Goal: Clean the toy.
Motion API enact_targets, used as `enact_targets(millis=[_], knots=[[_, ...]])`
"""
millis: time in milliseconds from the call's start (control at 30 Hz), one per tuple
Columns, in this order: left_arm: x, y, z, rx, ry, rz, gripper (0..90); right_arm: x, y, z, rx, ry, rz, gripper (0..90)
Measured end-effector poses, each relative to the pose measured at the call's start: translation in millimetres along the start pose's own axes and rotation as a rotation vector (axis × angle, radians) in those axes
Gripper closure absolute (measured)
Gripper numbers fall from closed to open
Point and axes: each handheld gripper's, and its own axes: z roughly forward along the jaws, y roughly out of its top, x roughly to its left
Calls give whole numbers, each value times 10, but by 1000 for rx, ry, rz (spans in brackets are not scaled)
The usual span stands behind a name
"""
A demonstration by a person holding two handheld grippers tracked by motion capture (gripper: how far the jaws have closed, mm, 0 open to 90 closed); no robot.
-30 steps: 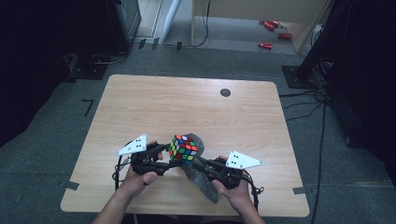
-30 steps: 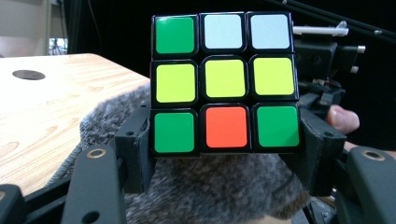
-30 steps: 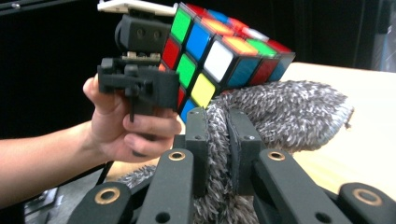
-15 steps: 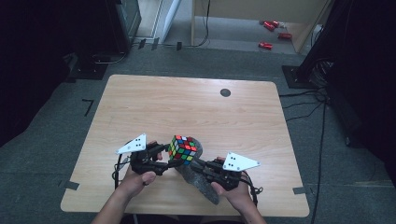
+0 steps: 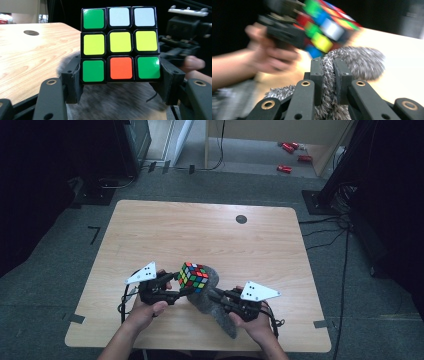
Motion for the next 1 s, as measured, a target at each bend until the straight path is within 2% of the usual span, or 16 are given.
enact_targets(millis=[67, 100, 133, 233, 300, 367, 467, 533, 600, 667, 733, 800, 867, 900, 1000], knots=[[1, 0, -4, 4, 10, 4, 348, -80, -32, -25, 62, -110, -21, 806], [4, 0, -6, 5, 13, 5, 348, -159, -67, -36, 116, -158, -8, 803], [6, 0, -6, 5, 14, 4, 348, -229, -101, -39, 166, -175, 18, 800], [7, -3, -6, 6, 18, 6, 348, -409, -226, -54, 288, -275, 53, 793], [13, -5, -6, 8, 22, 7, 348, -510, -306, -75, 337, -334, 88, 756], [18, -7, -6, 11, 26, 6, 348, -566, -337, -101, 348, -373, 109, 715], [23, -10, -7, 14, 34, 7, 348, -592, -309, -154, 308, -420, 111, 573], [24, -11, -9, 14, 38, 7, 348, -580, -249, -203, 262, -451, 105, 517], [27, -11, -13, 14, 42, 10, 348, -544, -173, -262, 213, -481, 95, 515], [23, -14, -10, 18, 49, 10, 348, -477, -97, -309, 169, -501, 84, 578], [21, -22, 0, 20, 54, 8, 348, -386, -47, -307, 142, -494, 87, 644], [15, -33, 19, 29, 59, 13, 348, -281, -40, -236, 149, -502, 105, 693], [2, -42, 37, 38, 62, 18, 348, -188, -78, -119, 174, -488, 132, 693], [-4, -45, 43, 43, 62, 20, 348, -154, -108, -52, 198, -480, 128, 682], [-14, -49, 51, 51, 65, 30, 348, -131, -241, 106, 265, -504, 110, 636]])
